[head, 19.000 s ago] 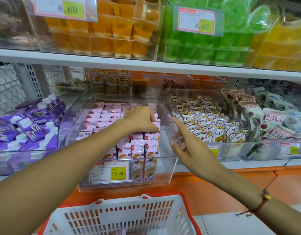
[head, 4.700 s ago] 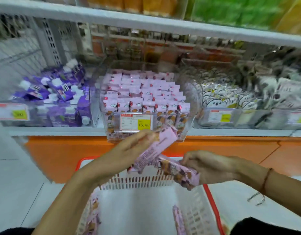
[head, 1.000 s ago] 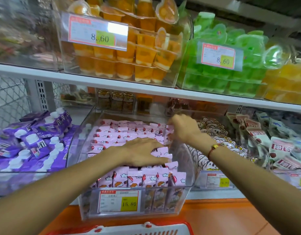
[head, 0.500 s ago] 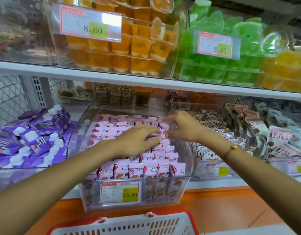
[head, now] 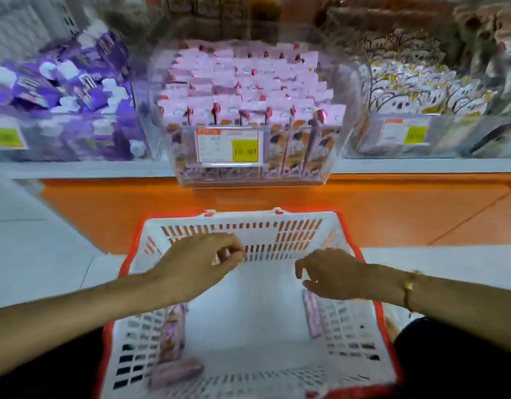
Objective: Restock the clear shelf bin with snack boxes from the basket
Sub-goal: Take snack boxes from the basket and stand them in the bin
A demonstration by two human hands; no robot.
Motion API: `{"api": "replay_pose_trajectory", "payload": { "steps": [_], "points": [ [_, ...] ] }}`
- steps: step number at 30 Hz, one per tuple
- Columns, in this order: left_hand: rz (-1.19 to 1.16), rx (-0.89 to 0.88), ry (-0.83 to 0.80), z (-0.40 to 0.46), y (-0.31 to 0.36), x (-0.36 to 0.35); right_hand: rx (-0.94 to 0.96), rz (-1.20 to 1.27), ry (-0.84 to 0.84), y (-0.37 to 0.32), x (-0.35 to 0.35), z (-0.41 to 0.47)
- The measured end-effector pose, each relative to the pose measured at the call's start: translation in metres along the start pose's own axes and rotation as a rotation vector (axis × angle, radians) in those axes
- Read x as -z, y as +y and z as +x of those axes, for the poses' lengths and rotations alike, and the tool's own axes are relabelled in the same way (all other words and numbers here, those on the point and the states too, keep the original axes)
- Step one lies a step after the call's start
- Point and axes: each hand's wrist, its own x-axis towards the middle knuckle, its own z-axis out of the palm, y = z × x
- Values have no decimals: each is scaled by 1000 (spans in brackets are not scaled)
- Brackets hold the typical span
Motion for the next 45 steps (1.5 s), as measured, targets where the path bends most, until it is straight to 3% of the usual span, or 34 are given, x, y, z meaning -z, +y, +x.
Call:
{"api": "replay_pose_trajectory", "payload": {
  "steps": [2, 3, 6, 11, 15, 20, 23, 26, 29, 31, 32, 34, 38, 40, 42, 45],
  "points": [
    [-176, 302, -151, 5, -39, -48, -140, 51, -123, 5, -47, 36],
    [-277, 431, -139, 8, -55, -70, -217, 111, -128, 7, -66, 51],
    [-410, 735, 100, 14, -91, -123, -416, 461, -49, 2, -117, 71],
    [-383, 920, 245, 13, -116, -179, -630, 581, -48, -14, -182, 66],
    [-302, 1038, 272, 14, -123, -205, -610, 592, -25, -21, -189, 78],
    [-118, 864, 101, 7, -137, -215, -78, 796, 31, -14, -184, 96],
    [-34, 600, 99, -10, -144, -215, -196, 1097, 153, -20, -181, 110],
    [-114, 245, 43, -12, -142, -210, -392, 929, 276, -17, -186, 121],
    [-172, 336, 108, 0, -134, -214, -400, 799, 86, -21, -192, 123],
    [-191, 464, 121, 5, -136, -218, -397, 670, 104, -30, -196, 125],
    [-158, 478, 35, 6, -137, -220, -396, 613, 138, -35, -196, 125],
    [-31, 434, -128, 5, -135, -227, -365, 557, 205, -46, -199, 124],
    [123, 340, -45, 8, -127, -237, -267, 569, 85, -54, -200, 115],
    [13, 306, -48, 9, -127, -233, -366, 808, -40, -47, -186, 112],
    [-286, 372, -56, 10, -122, -218, -483, 1249, -160, -35, -163, 107],
    [-682, 448, -60, 18, -106, -188, -444, 1560, -311, -13, -122, 95]
  ]
}}
